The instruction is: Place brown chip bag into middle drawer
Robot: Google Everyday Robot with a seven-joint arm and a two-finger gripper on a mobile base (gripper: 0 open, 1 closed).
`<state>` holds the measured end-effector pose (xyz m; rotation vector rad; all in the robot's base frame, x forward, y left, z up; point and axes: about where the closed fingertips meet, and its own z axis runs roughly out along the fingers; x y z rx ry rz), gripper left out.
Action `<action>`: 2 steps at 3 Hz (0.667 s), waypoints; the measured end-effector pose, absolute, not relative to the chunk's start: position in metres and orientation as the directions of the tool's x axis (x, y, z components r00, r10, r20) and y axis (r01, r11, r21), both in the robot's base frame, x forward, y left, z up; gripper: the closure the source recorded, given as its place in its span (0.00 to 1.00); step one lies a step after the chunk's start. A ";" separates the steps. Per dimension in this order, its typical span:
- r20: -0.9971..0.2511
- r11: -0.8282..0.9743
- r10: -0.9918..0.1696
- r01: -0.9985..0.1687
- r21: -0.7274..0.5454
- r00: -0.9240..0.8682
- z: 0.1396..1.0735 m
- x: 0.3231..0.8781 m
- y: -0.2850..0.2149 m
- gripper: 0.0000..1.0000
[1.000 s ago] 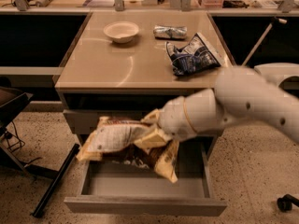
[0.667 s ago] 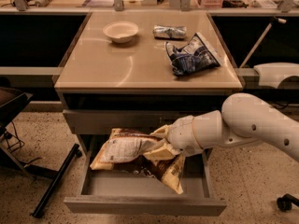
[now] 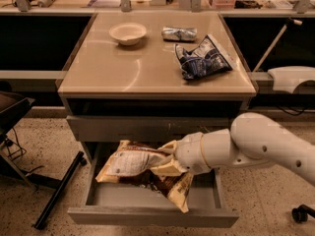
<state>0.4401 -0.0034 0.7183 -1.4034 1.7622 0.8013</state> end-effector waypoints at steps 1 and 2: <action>-0.820 0.265 -0.554 -0.964 -0.007 -0.146 0.647 0.429 -0.015 1.00; -0.779 0.318 -0.613 -0.944 -0.085 -0.136 0.595 0.443 -0.027 1.00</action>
Offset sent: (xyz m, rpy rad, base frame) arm 0.0771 -0.0652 -0.1762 -0.2671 -0.2858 -0.3836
